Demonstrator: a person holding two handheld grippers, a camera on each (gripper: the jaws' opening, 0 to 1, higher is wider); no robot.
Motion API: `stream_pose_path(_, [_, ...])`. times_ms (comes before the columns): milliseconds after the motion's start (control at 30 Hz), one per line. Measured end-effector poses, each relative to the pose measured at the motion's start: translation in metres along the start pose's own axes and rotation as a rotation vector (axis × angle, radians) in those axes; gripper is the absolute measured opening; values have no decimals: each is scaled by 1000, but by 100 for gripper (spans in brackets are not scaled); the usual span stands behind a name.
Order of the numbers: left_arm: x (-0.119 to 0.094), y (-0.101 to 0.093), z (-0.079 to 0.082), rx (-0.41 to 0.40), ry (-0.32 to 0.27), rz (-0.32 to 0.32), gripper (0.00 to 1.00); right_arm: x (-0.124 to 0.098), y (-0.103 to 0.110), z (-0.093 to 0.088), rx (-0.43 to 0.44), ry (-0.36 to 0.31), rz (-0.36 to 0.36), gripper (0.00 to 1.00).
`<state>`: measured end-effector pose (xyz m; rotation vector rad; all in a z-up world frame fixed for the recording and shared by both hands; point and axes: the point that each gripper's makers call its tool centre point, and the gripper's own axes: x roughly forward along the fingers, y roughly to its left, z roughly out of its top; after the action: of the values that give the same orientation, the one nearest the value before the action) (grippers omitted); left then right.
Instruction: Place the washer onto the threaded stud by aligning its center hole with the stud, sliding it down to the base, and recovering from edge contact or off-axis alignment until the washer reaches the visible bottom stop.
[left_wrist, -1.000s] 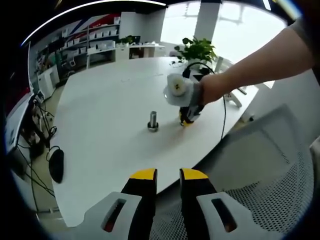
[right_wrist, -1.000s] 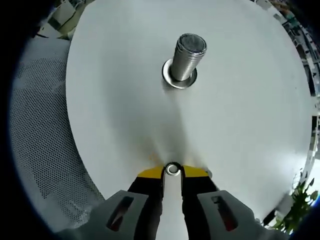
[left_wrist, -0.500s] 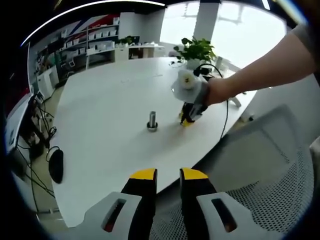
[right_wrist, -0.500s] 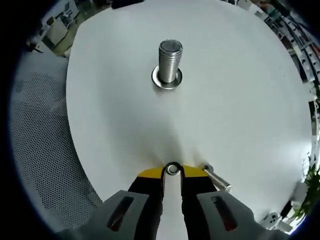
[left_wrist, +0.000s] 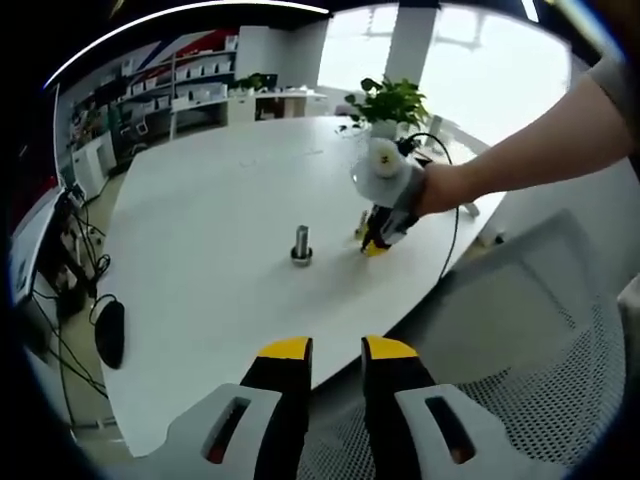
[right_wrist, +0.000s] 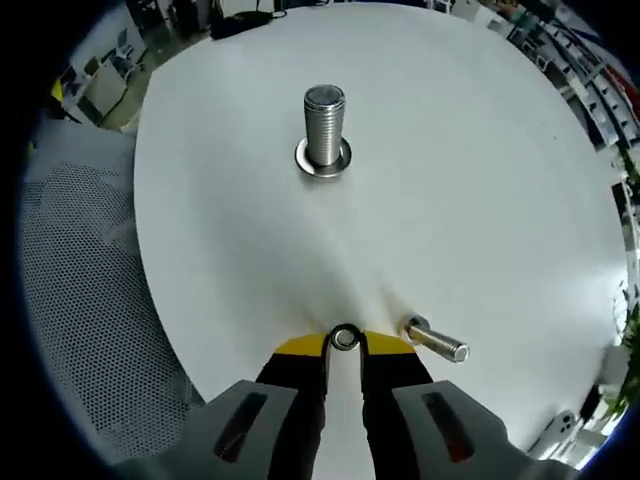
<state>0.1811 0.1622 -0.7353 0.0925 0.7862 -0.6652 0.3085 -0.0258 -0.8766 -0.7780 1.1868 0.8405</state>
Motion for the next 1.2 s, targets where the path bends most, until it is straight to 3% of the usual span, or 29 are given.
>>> stream_pose_path(433, [-1,0,2,-3,-18,-2,19,-12,0,0,11,-3,9,14])
stream_pose_path(1000, [-2,-2,5,-8,-32,-9,22,-42,-19,-11,34,-27,-33,14])
stream_pose_path(1200, [-2,-2,6,-13,-36,-12,22,-54,-34,-15,81,-58,-49,14])
